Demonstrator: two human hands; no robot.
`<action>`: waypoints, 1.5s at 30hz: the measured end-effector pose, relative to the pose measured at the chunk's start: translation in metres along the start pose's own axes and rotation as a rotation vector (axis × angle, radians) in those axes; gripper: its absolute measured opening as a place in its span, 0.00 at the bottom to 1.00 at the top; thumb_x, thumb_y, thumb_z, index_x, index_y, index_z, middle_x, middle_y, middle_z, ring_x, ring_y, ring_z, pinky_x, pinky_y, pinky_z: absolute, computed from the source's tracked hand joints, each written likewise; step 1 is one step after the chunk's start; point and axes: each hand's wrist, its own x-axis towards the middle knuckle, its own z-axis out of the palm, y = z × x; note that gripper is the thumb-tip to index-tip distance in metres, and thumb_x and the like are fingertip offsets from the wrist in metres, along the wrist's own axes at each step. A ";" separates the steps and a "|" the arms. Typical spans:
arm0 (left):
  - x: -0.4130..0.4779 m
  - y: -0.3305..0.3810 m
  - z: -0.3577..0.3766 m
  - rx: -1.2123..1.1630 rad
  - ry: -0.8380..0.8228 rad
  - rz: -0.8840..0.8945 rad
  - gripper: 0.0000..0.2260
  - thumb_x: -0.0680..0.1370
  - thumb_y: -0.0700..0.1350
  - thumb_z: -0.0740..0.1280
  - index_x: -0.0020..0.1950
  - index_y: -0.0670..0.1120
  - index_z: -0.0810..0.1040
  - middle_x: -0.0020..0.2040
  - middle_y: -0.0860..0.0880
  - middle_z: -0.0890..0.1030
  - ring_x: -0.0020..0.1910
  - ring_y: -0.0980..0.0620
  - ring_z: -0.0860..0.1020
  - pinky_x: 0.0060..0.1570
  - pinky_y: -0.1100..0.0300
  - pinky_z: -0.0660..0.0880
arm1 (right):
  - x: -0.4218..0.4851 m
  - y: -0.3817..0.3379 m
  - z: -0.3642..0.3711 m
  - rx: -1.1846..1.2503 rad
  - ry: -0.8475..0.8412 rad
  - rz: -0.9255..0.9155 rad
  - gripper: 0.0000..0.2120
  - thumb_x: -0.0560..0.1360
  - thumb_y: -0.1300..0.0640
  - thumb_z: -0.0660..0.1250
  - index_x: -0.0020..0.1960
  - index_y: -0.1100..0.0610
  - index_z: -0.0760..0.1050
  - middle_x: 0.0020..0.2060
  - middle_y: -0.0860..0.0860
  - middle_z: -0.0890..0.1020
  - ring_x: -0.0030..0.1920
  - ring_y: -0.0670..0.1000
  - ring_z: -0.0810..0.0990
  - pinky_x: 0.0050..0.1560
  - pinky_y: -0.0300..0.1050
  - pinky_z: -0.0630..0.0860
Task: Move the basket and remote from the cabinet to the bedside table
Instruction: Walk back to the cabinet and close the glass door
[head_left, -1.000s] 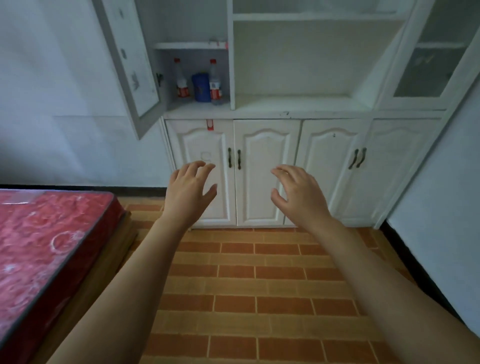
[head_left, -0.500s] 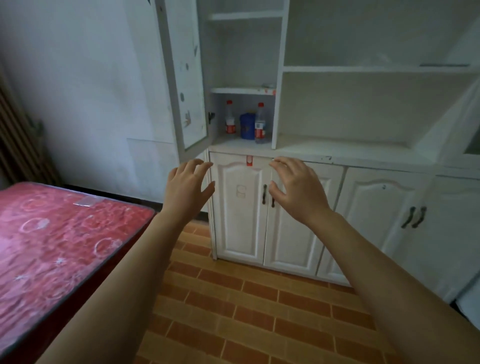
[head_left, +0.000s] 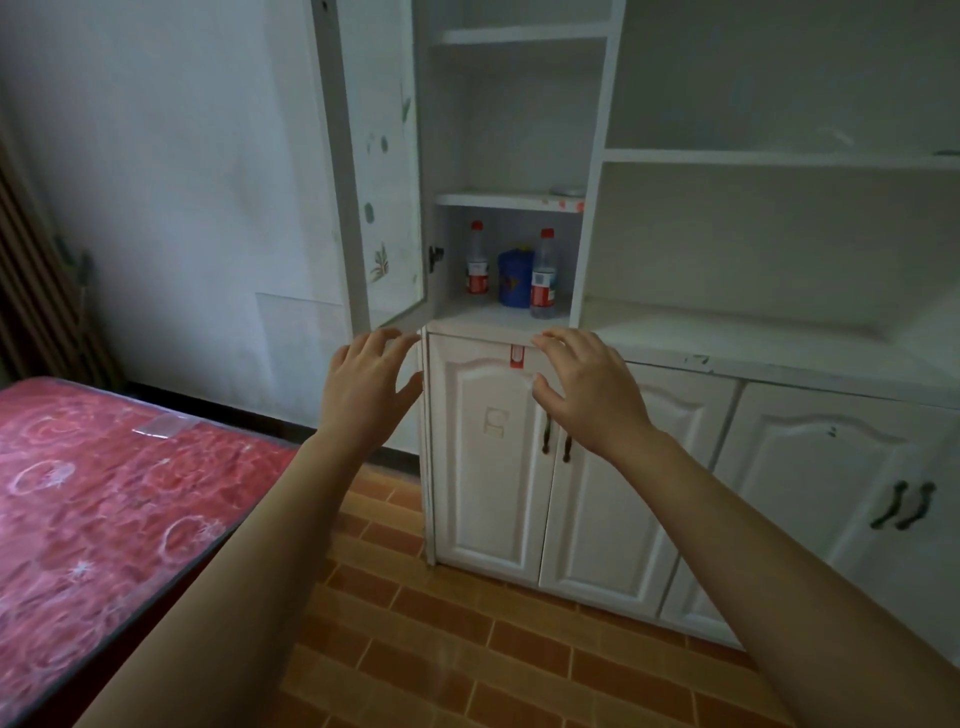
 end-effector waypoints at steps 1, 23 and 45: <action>0.008 -0.008 0.008 -0.002 -0.003 -0.009 0.19 0.75 0.48 0.65 0.65 0.45 0.70 0.63 0.42 0.75 0.61 0.42 0.71 0.61 0.46 0.67 | 0.013 0.003 0.008 -0.001 -0.008 -0.007 0.24 0.73 0.51 0.54 0.65 0.59 0.69 0.64 0.57 0.74 0.65 0.56 0.70 0.65 0.51 0.66; 0.136 -0.134 0.094 0.230 0.089 -0.342 0.21 0.73 0.43 0.68 0.65 0.43 0.70 0.61 0.39 0.75 0.60 0.38 0.72 0.59 0.41 0.69 | 0.237 0.039 0.166 0.218 -0.079 -0.308 0.28 0.72 0.48 0.47 0.66 0.59 0.68 0.64 0.56 0.74 0.64 0.55 0.70 0.62 0.50 0.68; 0.197 -0.143 0.145 0.075 0.214 -0.609 0.21 0.71 0.41 0.68 0.63 0.42 0.67 0.50 0.41 0.75 0.48 0.44 0.74 0.41 0.51 0.71 | 0.295 0.115 0.225 0.271 -0.183 -0.462 0.20 0.77 0.54 0.57 0.68 0.57 0.65 0.66 0.53 0.71 0.67 0.53 0.67 0.66 0.47 0.64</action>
